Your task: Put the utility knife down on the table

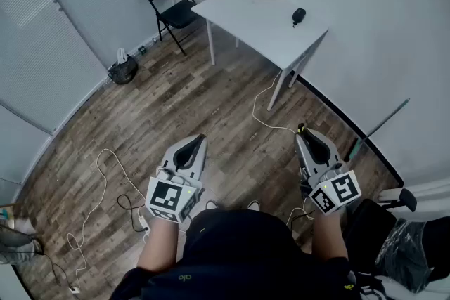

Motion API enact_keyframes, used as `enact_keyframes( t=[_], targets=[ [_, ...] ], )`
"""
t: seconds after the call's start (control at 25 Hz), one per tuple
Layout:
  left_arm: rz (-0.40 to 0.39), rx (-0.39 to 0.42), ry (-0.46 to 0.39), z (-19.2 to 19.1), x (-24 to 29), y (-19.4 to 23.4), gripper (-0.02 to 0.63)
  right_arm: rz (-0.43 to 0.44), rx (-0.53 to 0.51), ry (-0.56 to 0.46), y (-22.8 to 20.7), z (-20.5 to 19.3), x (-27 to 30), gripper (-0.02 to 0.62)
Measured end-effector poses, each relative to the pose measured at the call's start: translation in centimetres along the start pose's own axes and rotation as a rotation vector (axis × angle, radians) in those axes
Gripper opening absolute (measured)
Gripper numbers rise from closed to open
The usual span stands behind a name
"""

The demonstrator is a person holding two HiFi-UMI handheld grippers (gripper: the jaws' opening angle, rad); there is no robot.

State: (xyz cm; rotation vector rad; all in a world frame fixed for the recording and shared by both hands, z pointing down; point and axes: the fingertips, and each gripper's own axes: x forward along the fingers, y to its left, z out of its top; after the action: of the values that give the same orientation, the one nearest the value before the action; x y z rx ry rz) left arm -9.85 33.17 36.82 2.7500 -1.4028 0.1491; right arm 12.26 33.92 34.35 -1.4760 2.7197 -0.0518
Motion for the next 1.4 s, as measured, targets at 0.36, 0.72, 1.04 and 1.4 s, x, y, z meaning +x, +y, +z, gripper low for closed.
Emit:
enact_keyframes(
  t=[0.36, 0.72, 1.04, 1.4],
  targets=[
    [-0.019, -0.019, 0.003, -0.2, 0.5, -0.7, 0.023, 0.008, -0.016, 0.011, 0.0, -0.3, 0.1, 0.075],
    [-0.035, -0.015, 0.012, -0.2, 0.3, -0.1, 0.023, 0.02, -0.004, -0.001, 0.9, -0.3, 0.7, 0.075],
    [-0.051, -0.007, 0.02, -0.7, -1.1, 1.7, 0.023, 0.008, 0.003, -0.008, 2.9, -1.1, 2.1, 0.075],
    [-0.087, -0.017, 0.021, -2.3, -3.5, 6.7, 0.023, -0.038, 0.021, -0.003, 7.3, -2.5, 5.1, 0.075]
  ],
)
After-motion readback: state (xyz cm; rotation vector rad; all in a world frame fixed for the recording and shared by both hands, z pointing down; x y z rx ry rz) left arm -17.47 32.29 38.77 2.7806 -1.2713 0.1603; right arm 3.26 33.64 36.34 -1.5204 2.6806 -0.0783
